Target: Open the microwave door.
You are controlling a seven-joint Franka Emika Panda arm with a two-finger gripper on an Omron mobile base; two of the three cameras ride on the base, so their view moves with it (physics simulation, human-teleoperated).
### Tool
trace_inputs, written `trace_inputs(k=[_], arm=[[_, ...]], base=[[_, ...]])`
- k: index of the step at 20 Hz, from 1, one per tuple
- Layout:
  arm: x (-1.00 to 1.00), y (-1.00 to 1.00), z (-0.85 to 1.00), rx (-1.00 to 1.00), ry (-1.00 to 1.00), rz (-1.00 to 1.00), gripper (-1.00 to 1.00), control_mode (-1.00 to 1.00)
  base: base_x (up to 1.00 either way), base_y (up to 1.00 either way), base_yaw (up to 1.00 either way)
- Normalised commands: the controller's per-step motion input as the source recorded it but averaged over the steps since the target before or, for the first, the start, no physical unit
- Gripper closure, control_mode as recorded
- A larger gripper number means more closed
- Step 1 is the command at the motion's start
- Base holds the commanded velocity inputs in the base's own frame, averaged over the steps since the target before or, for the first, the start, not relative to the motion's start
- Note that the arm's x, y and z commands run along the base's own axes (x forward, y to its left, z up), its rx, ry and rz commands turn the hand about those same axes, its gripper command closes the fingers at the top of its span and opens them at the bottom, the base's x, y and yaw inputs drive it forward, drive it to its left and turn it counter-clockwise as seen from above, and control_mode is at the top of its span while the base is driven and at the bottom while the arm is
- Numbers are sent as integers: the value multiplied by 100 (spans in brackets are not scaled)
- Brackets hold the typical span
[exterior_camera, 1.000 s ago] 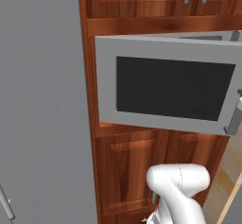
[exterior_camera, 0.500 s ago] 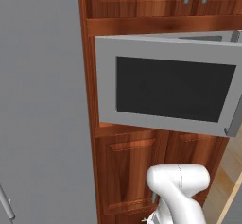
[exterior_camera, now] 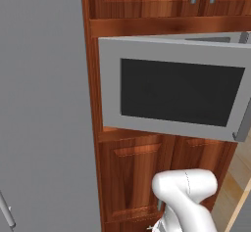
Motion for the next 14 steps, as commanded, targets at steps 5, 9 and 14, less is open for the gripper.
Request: trace_inputs(k=[5,9,14], arm=[[30,10,-22,-45,-5,0,-100,-100],[37,0,-6,-38,-4,0,-100,-100],[63,0,-10,-33,0,-3,-100,-100]], base=[[0,0,0],[0,0,0],[0,0,0]])
